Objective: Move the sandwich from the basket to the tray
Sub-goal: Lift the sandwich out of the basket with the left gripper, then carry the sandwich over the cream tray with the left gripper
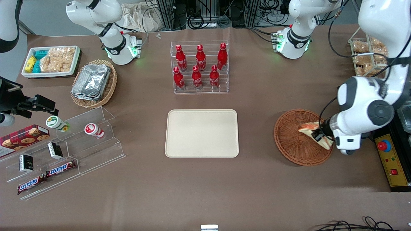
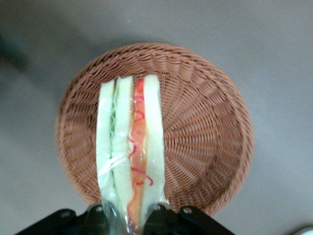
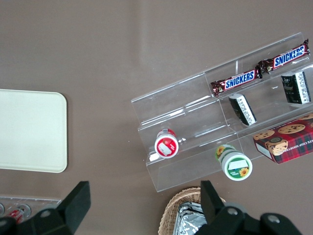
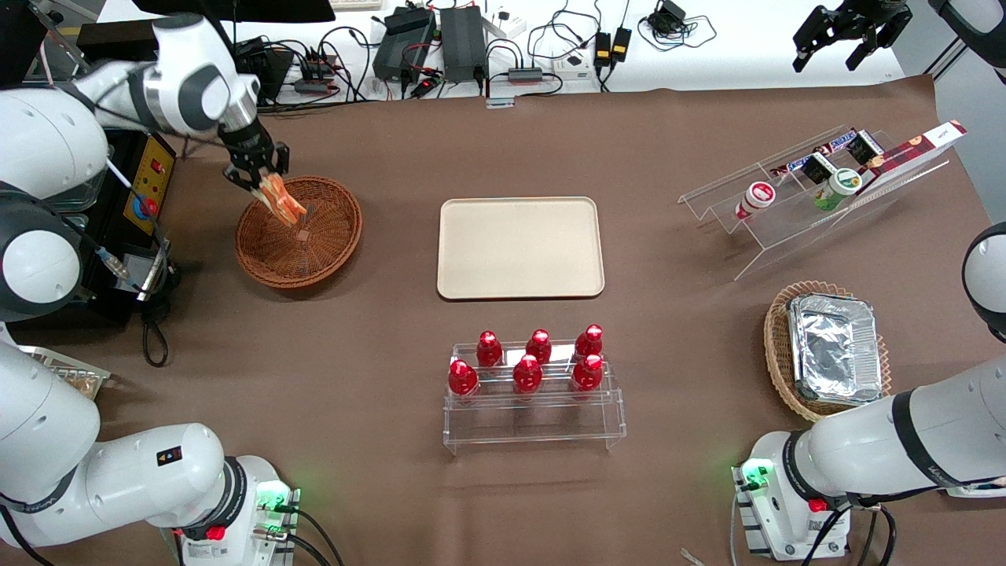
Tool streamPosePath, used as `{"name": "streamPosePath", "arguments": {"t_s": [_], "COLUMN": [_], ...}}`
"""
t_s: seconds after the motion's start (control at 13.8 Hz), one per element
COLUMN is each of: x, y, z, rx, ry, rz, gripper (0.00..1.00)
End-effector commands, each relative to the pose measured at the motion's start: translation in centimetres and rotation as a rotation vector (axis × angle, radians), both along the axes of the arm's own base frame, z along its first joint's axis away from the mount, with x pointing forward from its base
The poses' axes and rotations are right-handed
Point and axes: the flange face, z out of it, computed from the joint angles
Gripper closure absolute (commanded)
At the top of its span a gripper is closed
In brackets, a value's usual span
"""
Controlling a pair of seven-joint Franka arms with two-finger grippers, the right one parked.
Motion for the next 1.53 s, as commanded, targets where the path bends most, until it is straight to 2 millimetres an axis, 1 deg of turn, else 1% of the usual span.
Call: {"name": "streamPosePath", "arguments": {"t_s": [0.0,0.15,0.22,0.29,0.44,0.58,0.65,0.73,0.8,0.87,0.95,1.09,1.24,1.31,1.38,1.45], "x": [1.6,1.9,2.0,1.8,0.9,0.3,0.4,-0.2,-0.8,-1.1,-1.0,-1.8,-2.8,-3.6,-4.7,-5.4], "y": [-1.7,-4.0,-5.8,-7.6,-11.6,-15.6,-17.5,-21.4,-24.8,-27.3,-29.2,-33.0,-35.4,-36.6,-38.3,-39.4], "z": [6.1,11.4,13.4,14.8,15.8,14.5,13.2,11.7,9.3,6.0,2.9,-1.2,-6.1,-8.2,-9.8,-10.8], "rx": [0.014,-0.005,-0.025,-0.043,-0.075,-0.122,-0.136,-0.107,-0.055,-0.02,-0.027,-0.077,-0.059,-0.042,-0.029,-0.024], "ry": [-0.013,-0.029,-0.04,-0.059,-0.079,-0.053,-0.058,-0.079,-0.079,-0.062,-0.054,-0.079,-0.055,-0.037,-0.028,-0.029], "rz": [-0.015,-0.048,-0.074,-0.102,-0.167,-0.25,-0.291,-0.38,-0.463,-0.525,-0.56,-0.619,-0.673,-0.703,-0.74,-0.763], "gripper": [1.0,1.0,1.0,1.0,1.0,1.0,1.0,1.0,1.0,1.0,1.0,1.0,1.0,1.0,1.0,1.0]}}
